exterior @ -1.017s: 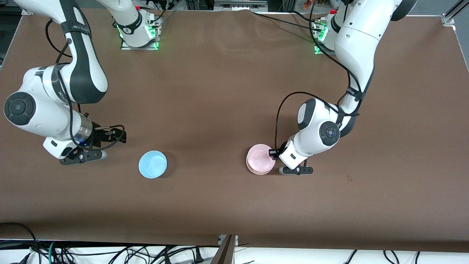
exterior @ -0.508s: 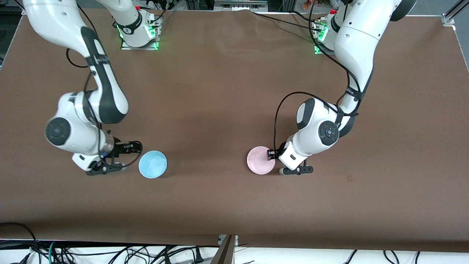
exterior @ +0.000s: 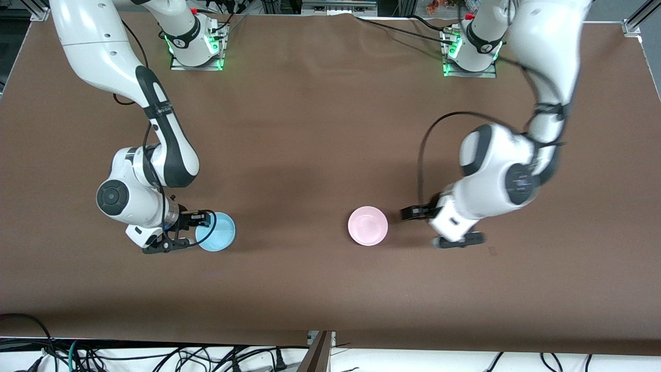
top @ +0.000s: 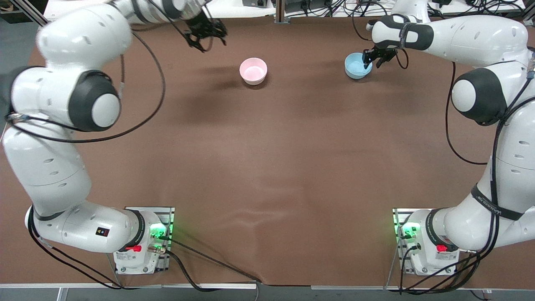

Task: Stack pink and blue bowls on white bowl
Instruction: 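Grasp the blue bowl rim with the right gripper while the left gripper retracts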

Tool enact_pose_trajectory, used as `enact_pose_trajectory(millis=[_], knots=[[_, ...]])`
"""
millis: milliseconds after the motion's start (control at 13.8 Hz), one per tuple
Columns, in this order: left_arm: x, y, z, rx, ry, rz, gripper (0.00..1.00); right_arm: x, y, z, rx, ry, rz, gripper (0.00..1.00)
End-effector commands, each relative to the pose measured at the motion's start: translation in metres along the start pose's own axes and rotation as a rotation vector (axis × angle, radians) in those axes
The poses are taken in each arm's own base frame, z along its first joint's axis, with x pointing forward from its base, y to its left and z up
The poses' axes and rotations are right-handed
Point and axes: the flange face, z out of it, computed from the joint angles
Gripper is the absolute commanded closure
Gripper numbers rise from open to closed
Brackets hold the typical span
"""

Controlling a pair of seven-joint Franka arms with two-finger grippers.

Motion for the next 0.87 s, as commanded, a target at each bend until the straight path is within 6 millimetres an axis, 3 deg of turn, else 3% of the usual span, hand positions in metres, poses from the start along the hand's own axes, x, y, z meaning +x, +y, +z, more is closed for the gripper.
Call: enact_pose_trajectory(millis=[0,218,291,436,654,799], knots=[[-0.025,-0.028,-0.07,0.096,0.001,-0.002,0.0,0.004,-0.001,0.003,0.011,0.009,0.016,0.69],[-0.039,-0.078,-0.125,0.163,-0.034,0.07,0.0,0.005,-0.003,0.01,0.019,0.021,0.024,0.81],[-0.043,-0.098,-0.141,0.164,-0.052,0.098,0.0,0.005,-0.011,0.011,0.042,0.022,0.032,0.96],[-0.053,-0.126,-0.168,0.177,-0.073,0.112,0.0,0.009,-0.018,0.005,0.103,0.033,0.123,1.0],[-0.067,-0.151,-0.19,0.179,-0.109,0.113,0.0,0.015,-0.073,-0.01,0.136,0.041,0.238,1.0],[-0.074,-0.154,-0.193,0.208,-0.14,0.123,0.0,0.019,-0.123,-0.031,0.166,0.015,0.327,1.0]])
